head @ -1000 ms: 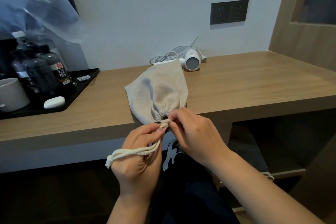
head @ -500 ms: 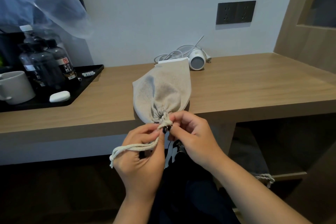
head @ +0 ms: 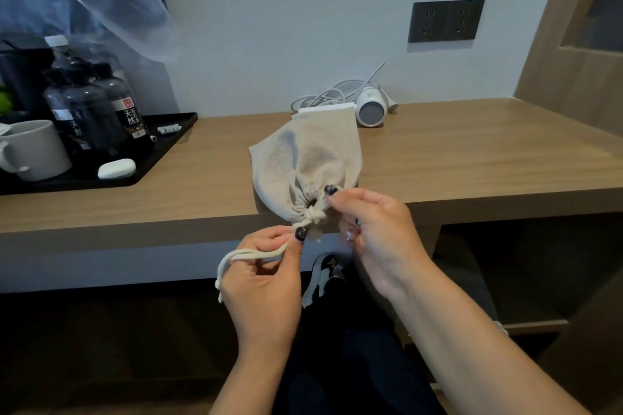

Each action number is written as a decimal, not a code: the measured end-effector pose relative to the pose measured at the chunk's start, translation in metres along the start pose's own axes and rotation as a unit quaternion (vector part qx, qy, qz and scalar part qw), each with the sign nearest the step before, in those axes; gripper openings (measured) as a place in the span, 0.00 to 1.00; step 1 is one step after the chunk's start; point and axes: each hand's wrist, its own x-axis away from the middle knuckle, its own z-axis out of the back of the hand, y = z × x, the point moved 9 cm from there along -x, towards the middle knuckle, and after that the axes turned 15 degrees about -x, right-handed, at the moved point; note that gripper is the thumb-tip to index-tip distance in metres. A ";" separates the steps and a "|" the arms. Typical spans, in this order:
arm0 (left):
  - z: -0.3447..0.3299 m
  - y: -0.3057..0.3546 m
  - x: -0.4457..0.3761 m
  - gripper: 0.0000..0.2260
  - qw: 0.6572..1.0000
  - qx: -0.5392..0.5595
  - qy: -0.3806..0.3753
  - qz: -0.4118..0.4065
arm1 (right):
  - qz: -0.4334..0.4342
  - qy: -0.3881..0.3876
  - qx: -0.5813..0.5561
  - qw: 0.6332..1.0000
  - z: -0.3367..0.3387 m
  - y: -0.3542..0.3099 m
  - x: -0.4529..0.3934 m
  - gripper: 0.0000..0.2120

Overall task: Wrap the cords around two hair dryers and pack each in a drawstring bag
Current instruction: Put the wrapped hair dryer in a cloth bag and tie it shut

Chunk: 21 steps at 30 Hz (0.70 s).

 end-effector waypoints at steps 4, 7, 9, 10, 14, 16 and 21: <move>-0.003 -0.019 0.002 0.07 0.996 -0.013 -0.031 0.088 | 0.031 0.029 -0.034 0.999 0.002 -0.012 -0.002 0.09; -0.014 -0.032 0.002 0.05 0.973 0.056 -0.082 0.210 | 0.035 0.042 -0.072 0.996 0.003 -0.008 0.001 0.09; -0.025 -0.037 0.006 0.10 0.937 0.154 -0.104 0.296 | 0.029 0.047 -0.097 0.994 0.003 -0.005 0.003 0.07; -0.029 -0.035 0.006 0.12 0.919 0.203 -0.109 0.321 | 0.027 0.046 -0.105 0.993 0.003 -0.005 0.004 0.07; -0.046 -0.012 0.001 0.13 0.858 0.362 -0.142 0.336 | 0.027 0.040 -0.151 0.987 -0.003 -0.011 0.010 0.07; -0.051 -0.005 0.000 0.14 0.859 0.361 -0.166 0.322 | 0.013 0.034 -0.172 0.984 -0.004 -0.011 0.011 0.08; -0.057 -0.009 -0.003 0.21 0.898 0.238 -0.178 0.324 | -0.009 0.053 -0.097 0.994 0.008 -0.002 0.005 0.08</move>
